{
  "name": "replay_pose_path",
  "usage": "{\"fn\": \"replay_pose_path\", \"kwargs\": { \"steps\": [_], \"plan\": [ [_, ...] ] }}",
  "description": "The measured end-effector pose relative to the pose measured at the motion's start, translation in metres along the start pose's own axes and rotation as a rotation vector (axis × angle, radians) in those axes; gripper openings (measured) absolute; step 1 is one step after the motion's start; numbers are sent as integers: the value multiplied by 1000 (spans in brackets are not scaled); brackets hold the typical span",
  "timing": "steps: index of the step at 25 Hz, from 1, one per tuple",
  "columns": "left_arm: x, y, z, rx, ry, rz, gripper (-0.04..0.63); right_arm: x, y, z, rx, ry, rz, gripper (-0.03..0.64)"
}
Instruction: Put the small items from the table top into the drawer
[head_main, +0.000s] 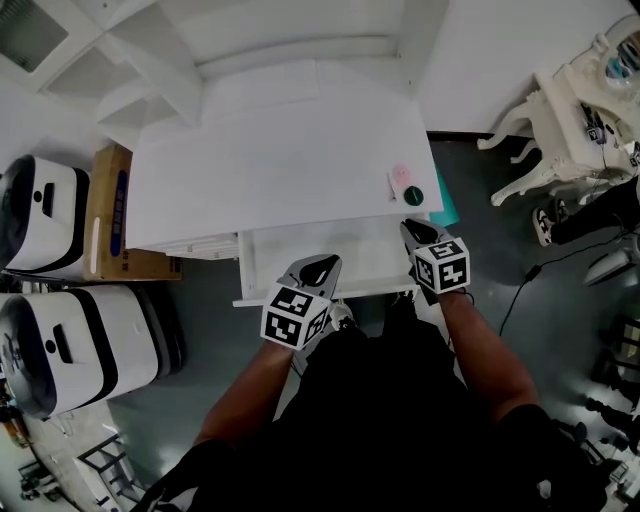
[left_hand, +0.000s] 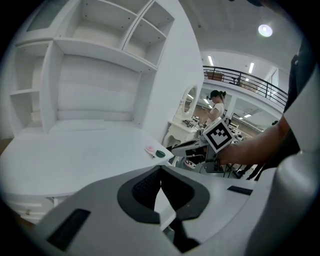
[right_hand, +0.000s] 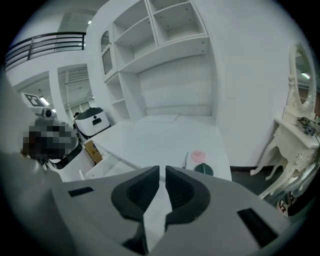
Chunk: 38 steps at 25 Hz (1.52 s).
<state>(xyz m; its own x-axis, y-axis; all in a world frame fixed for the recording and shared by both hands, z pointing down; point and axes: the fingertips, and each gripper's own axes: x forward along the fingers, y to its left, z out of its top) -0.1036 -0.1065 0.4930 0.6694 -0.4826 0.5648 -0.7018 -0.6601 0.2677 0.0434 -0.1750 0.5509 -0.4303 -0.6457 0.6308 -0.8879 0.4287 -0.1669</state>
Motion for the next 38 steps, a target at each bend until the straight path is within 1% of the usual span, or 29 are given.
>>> {"fn": "replay_pose_path", "kwargs": {
  "steps": [5, 8, 10, 14, 18, 22, 32, 38],
  "plan": [
    [8, 11, -3, -54, 17, 61, 10, 27, -18, -5, -2, 37, -6, 31],
    [12, 16, -1, -70, 24, 85, 11, 47, -23, -9, -9, 66, -2, 31],
    [15, 17, 1, -76, 29, 97, 10, 61, -27, -15, -8, 91, 1, 35],
    [21, 19, 2, -95, 42, 117, 11, 85, -42, -24, -12, 141, -13, 71],
    [26, 23, -3, -114, 58, 135, 10, 101, -54, -30, -30, 182, -37, 70],
    [27, 30, -2, -142, 57, 163, 11, 107, -57, -29, -43, 194, -35, 69],
    [31, 29, -2, -147, 64, 167, 11, 117, -58, -36, -48, 230, -31, 67],
    [29, 30, -2, -138, 67, 166, 11, 118, -61, -35, 7, 227, -25, 47]
  ]
}}
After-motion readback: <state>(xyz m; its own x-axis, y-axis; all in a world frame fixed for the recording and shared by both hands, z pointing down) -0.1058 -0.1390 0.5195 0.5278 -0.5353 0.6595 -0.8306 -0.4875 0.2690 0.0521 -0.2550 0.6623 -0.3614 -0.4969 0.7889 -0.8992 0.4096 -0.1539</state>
